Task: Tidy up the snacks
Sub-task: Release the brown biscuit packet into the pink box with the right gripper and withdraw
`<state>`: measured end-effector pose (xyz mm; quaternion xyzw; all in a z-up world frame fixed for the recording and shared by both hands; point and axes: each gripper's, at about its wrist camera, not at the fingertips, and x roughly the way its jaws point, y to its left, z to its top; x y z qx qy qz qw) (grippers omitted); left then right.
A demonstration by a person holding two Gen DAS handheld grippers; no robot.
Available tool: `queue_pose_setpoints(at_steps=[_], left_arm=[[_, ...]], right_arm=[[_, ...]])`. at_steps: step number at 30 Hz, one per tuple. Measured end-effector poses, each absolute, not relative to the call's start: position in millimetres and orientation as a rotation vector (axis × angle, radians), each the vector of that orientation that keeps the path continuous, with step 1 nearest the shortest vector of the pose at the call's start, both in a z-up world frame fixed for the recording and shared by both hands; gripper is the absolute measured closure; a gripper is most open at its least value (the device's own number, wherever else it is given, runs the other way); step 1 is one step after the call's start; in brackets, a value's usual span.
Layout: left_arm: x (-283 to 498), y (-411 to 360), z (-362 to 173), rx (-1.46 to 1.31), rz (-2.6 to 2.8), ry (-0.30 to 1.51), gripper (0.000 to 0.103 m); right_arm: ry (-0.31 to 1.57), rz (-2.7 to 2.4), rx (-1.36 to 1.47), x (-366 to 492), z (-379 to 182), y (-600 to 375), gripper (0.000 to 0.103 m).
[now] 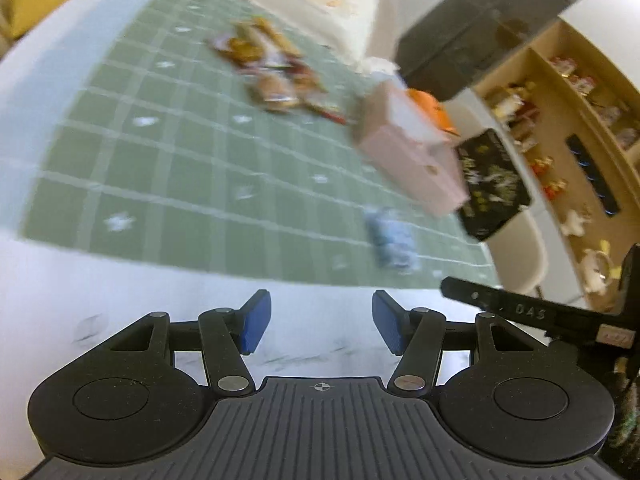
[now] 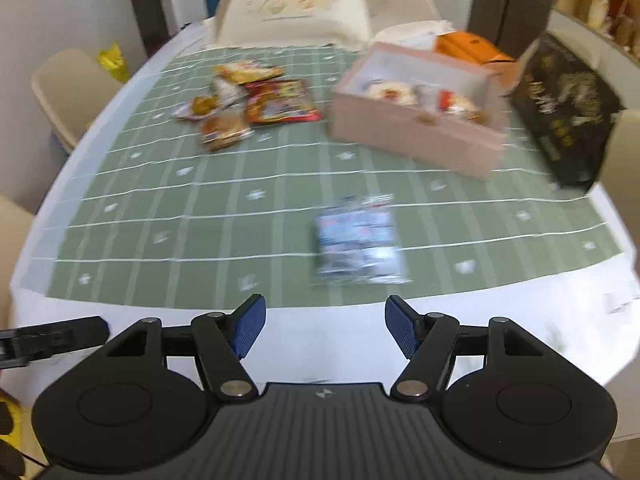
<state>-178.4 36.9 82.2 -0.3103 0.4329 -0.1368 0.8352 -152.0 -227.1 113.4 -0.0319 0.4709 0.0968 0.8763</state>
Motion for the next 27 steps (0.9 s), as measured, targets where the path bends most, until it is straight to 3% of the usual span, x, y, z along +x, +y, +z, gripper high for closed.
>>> queue_pose_setpoints(at_steps=[10,15,18,22,27], left_arm=[[-66,-52,143,-0.683,-0.464,0.841,0.041],[17,-40,176,-0.430,-0.329,0.728,0.041],[90,-11,160,-0.312,-0.221,0.721,0.041],[193,36,101,-0.280,-0.092,0.787,0.041],[249,60,51,-0.176,-0.074,0.846,0.041]], right_arm=[[0.841,0.175,-0.178,-121,145,-316,0.036],[0.770,0.207,-0.085,-59,174,-336,0.035],[0.833,0.272,0.055,-32,171,-324,0.035],[0.919,0.312,0.114,-22,144,-290,0.035],[1.047,0.293,0.068,-19,97,-263,0.035]])
